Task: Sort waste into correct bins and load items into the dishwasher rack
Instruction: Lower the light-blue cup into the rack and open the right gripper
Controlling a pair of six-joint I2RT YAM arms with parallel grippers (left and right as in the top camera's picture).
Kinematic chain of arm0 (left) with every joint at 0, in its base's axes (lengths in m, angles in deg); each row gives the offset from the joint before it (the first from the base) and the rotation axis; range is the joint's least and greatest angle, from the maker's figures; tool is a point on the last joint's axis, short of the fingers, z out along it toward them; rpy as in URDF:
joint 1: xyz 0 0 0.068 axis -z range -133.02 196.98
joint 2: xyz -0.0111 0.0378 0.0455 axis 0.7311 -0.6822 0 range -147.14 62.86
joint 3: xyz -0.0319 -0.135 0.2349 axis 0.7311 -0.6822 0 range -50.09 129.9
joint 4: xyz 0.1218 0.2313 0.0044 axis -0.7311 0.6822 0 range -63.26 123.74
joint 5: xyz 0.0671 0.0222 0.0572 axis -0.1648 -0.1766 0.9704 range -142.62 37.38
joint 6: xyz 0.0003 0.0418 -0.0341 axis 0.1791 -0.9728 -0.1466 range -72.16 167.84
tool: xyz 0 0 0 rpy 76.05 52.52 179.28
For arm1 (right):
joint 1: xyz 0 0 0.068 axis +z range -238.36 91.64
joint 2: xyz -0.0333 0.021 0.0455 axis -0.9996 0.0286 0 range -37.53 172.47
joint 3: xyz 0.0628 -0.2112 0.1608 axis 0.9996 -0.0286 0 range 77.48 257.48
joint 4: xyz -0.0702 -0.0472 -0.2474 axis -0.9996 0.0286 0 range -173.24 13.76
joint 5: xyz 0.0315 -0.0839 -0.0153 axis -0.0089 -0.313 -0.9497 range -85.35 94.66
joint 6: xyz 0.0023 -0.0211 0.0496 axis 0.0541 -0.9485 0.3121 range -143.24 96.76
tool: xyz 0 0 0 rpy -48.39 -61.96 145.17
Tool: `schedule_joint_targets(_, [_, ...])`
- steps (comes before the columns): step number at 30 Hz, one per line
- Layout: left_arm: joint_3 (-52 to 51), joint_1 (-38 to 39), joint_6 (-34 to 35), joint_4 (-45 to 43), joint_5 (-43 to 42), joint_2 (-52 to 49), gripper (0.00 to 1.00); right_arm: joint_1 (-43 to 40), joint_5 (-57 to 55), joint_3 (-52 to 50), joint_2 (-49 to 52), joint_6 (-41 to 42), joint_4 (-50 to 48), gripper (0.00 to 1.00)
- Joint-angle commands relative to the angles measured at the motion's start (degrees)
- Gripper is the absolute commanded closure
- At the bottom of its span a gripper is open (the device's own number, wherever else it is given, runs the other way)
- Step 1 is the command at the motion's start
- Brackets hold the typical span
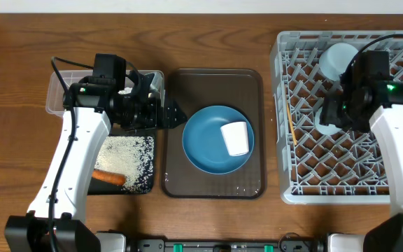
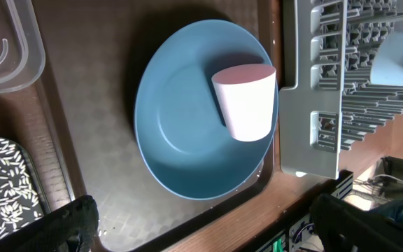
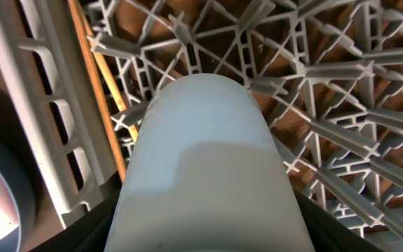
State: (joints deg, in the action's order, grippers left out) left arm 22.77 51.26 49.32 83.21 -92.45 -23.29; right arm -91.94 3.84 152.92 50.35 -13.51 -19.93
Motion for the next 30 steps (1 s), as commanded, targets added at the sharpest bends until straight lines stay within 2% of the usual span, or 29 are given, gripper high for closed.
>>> schedule_joint_targets(1, [-0.33,0.02,-0.17,0.0,0.68,-0.31,0.0,-0.26,0.26,1.11,0.52,-1.03,0.2,0.82])
schedule_joint_targets(27, [-0.33,0.02,-0.17,0.0,0.68,-0.33,0.01,-3.19,-0.74,-2.58,0.52,-1.2,1.07,0.79])
schedule_joint_targets(28, [-0.33,0.02,-0.17,0.0,0.68,-0.31,0.01,-3.41,-0.76,-2.91,0.52,-1.27,0.72,0.77])
schedule_joint_targets(29, [-0.33,0.02,-0.17,0.0,0.68,-0.33,0.01,-3.65,-0.79,-3.26,0.52,-1.29,0.37,0.71])
schedule_joint_targets(30, [-0.33,0.02,-0.17,0.0,0.68,-0.31,0.01,-3.76,-0.74,-3.54,0.52,-1.27,0.11,0.55])
